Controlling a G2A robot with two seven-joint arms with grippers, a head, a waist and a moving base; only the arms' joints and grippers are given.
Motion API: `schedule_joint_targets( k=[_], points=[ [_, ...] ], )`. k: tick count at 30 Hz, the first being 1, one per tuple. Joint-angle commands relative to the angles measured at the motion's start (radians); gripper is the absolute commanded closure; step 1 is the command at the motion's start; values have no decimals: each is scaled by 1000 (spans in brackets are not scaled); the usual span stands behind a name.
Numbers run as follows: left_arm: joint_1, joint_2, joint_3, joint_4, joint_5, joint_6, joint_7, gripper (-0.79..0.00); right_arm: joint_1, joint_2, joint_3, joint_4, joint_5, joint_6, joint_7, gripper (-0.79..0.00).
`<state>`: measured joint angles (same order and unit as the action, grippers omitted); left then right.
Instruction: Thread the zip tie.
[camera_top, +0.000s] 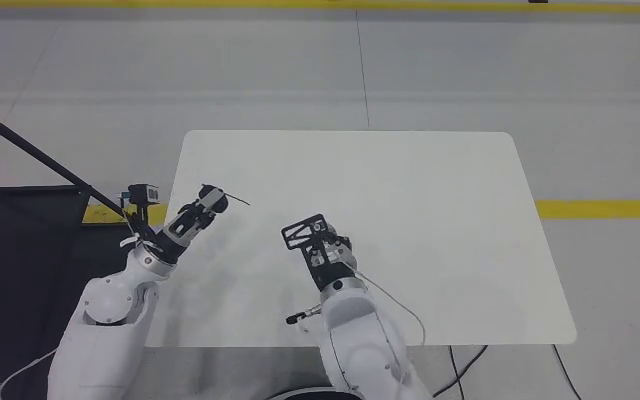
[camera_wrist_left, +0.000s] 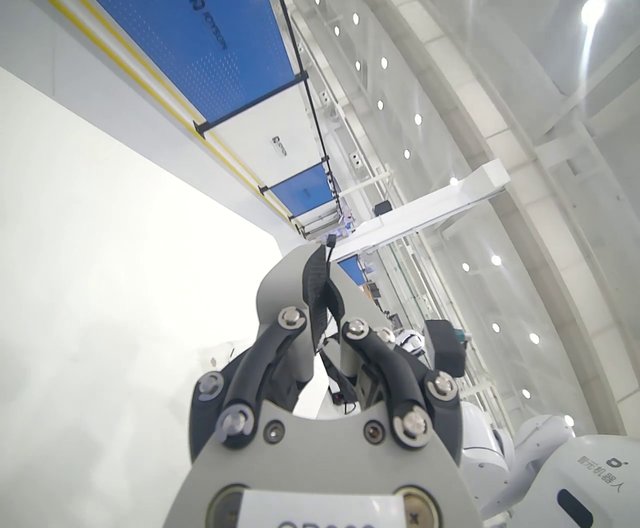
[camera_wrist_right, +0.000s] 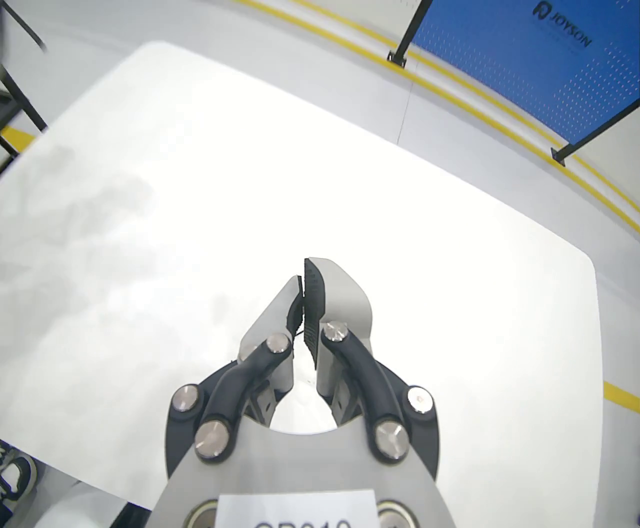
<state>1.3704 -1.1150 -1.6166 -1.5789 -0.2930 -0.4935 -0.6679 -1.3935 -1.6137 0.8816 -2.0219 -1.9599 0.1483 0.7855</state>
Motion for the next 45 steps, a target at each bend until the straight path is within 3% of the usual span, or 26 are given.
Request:
schedule_joint_targets(
  k=[1,6,11,25,29,36,45],
  points=[
    [-35,3,10,31,-2,19,-57,0,-77,16,44,-61,41,-54,-136,0],
    [-123,9,51,106,18,42,-184,0,-205,47,129,-137,97,-177,-364,0],
    [-187,12,102,143,44,53,-280,0,-274,67,178,-171,136,-260,-496,0],
    [-205,14,132,135,93,53,-294,0,-295,73,193,-179,144,-274,-512,0],
    [-195,16,168,77,164,67,-315,0,-295,73,193,-179,144,-274,-512,0],
    [-236,19,245,44,226,43,-416,0,-329,93,225,-207,157,-359,-688,0],
    [-326,18,351,90,163,-84,-575,0,-403,127,310,-230,195,-492,-952,0]
  ],
)
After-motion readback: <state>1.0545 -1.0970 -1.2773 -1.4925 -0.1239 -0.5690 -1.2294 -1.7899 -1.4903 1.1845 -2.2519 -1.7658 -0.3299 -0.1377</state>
